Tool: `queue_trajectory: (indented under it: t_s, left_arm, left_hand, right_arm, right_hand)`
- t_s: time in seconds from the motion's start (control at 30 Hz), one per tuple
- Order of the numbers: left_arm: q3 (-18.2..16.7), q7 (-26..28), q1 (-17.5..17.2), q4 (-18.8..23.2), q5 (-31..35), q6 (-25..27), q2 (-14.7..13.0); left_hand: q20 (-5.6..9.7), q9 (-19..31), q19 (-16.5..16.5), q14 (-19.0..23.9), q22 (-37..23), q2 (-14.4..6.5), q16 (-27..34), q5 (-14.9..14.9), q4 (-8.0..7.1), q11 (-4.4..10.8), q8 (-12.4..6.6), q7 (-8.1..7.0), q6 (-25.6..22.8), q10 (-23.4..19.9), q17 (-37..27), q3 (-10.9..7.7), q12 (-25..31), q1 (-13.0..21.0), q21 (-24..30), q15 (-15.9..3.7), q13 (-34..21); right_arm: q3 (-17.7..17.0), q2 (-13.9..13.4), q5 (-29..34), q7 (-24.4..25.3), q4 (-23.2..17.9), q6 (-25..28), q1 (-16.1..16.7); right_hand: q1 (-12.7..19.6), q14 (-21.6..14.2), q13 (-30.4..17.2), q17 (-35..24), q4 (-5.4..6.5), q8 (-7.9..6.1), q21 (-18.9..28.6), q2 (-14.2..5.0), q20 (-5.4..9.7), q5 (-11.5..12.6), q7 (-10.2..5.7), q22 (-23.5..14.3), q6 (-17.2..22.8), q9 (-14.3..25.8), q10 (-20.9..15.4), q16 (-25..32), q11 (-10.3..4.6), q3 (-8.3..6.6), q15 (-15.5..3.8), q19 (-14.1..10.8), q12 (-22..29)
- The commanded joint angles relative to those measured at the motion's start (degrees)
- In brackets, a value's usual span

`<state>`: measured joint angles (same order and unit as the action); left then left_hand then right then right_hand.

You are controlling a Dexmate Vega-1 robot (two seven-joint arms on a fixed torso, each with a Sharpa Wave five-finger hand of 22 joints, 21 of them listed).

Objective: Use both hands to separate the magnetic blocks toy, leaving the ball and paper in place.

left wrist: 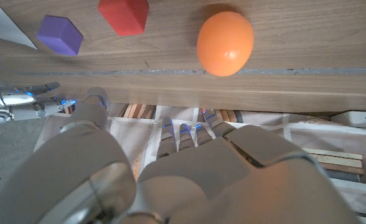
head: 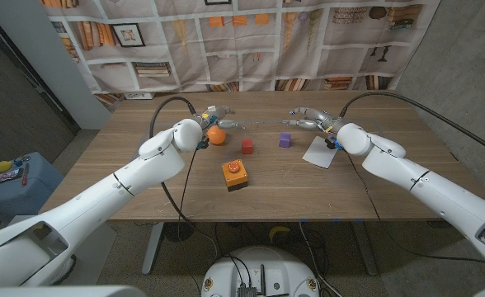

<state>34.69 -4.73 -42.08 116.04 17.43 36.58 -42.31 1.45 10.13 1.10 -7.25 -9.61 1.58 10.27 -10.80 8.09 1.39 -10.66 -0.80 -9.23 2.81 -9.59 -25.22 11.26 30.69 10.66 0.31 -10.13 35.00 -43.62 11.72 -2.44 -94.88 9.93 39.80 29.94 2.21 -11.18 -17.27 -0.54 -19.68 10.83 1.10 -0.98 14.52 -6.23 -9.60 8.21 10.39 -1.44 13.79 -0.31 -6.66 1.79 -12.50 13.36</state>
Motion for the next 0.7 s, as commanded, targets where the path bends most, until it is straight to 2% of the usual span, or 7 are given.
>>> queue_trajectory:
  t_s: [0.03, 0.2, 0.4, 0.53, 0.7]
  left_arm:
    - [-6.4, 10.5, -5.2, -3.1, -11.2, -7.4, -0.6]
    - [-7.7, 13.0, -5.9, -6.6, -14.6, -13.7, -1.0]
    - [-9.3, 15.6, -6.8, -11.6, -19.2, -20.8, 0.1]
    - [-10.0, 18.4, -7.3, -13.6, -21.6, -22.4, 1.9]
    - [-11.3, 20.9, -8.4, -16.2, -25.1, -26.9, 3.9]
  left_hand:
    - [0.30, 0.0, -0.7, 1.0, -0.1, -0.3, 0.6, 0.1, -0.48, 0.17, -0.36, 0.11, -0.7, -0.8, -0.1, -0.07, 0.6, -0.5, 0.5, -0.22, 0.1]
    - [0.52, 0.0, -1.0, 1.4, 0.0, -0.7, 0.6, 0.2, -0.47, 0.37, -0.37, 0.12, -1.1, -1.1, -0.1, -0.08, 0.6, -0.8, 0.5, -0.25, 0.1]
    - [1.10, 0.0, -1.2, 1.7, 0.0, -1.2, 0.5, 0.3, -0.56, 0.49, -0.20, -0.06, -0.9, -1.2, -0.1, -0.04, 0.5, -1.2, 0.5, -0.28, 0.1]
    - [1.16, 0.0, -1.3, 2.0, -0.1, -1.5, 0.5, 0.4, -0.66, 0.62, -0.11, -0.26, -0.9, -1.3, -0.1, 0.05, 0.5, -1.6, 0.5, -0.39, 0.1]
    - [1.34, -0.1, -2.0, 2.9, -0.1, -1.9, 0.6, 0.6, -0.80, 0.81, -0.05, -0.57, -1.1, -2.0, 0.0, 0.30, 0.6, -2.4, 0.6, -0.87, 0.1]
  right_arm:
    - [-2.8, 1.3, -8.2, 5.1, 2.9, -4.6, 1.9]
    - [-3.6, 2.1, -10.9, 6.7, 3.9, -6.0, 2.6]
    - [-4.9, 3.3, -15.1, 7.7, 6.3, -9.6, 3.4]
    - [-6.1, 4.9, -19.0, 8.0, 8.8, -13.1, 4.0]
    - [-6.8, 5.9, -21.8, 8.0, 11.4, -16.1, 4.1]
  right_hand:
    - [-0.7, -0.3, 0.0, 0.1, 0.27, 0.63, 0.4, -0.83, 0.95, -0.5, -0.03, 0.0, 0.9, -0.1, -1.8, 0.3, -0.34, -0.05, -1.09, -0.4, 0.5]
    - [-1.1, -0.7, 0.1, 0.3, 0.37, 1.01, 0.4, -1.23, 1.50, -0.8, -0.12, 0.0, 1.2, -0.2, -2.7, 0.4, -0.54, -0.04, -1.67, -0.6, 0.5]
    - [-1.7, -1.0, 0.2, 0.4, 0.57, 1.55, 0.3, -1.71, 1.74, -1.1, -0.42, 0.0, 1.1, -0.3, -3.3, 0.4, -0.53, -0.01, -2.15, -0.6, 0.5]
    - [-2.2, -1.1, 0.3, 0.5, 0.82, 1.89, 0.2, -2.22, 2.12, -1.3, -0.25, 0.0, 1.2, -0.3, -3.5, 0.4, -0.56, -0.02, -2.50, -0.5, 0.4]
    - [-2.2, -1.1, 0.4, 0.7, 0.86, 2.22, 0.1, -3.14, 2.45, -1.5, 0.21, 0.0, 1.5, -0.4, -3.8, 0.3, -0.52, -0.34, -2.66, -0.5, 0.3]
